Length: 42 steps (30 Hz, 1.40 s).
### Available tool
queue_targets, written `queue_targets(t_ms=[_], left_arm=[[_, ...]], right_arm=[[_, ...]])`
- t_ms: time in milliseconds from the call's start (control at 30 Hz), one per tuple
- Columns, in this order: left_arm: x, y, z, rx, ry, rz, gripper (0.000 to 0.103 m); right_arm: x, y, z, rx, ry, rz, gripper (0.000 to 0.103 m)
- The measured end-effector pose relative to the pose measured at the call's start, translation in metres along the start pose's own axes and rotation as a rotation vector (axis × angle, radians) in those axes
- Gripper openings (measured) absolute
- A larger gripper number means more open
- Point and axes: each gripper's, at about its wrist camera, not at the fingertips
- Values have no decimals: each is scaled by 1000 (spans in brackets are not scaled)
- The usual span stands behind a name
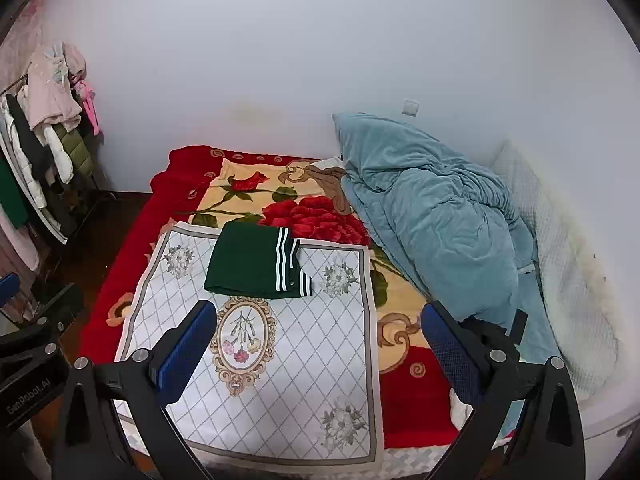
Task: Fold large clothes
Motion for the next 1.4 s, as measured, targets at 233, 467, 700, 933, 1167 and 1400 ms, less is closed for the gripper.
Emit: queue_targets(t_ms=[233,467,700,933,1167,1400], left_arm=[[1,0,0,-3,5,0,99],[2,5,-1,5,15,-7,99],[2,7,0,9,10,-7,99],[2,7,0,13,9,-8,99],[2,6,0,15,7,-10,99],[3,5,-2,15,5,-10,99]], right_arm=[[2,-1,0,3,2,0,103],[-1,-2,-1,5,7,-10,103],[-6,-2,-4,14,6,-22,103],[-8,0,-1,13,6,-31,103],[-9,0,-5,12,4,-37,103],[-9,-1,-5,12,3,-39,103]])
Point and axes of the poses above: each gripper's, at about its wrist camera, not at the fingertips, and x roughly against the way its jaws point, y to its left, z to its underside, and after that the axes turned 7 degrees about -z, right-handed
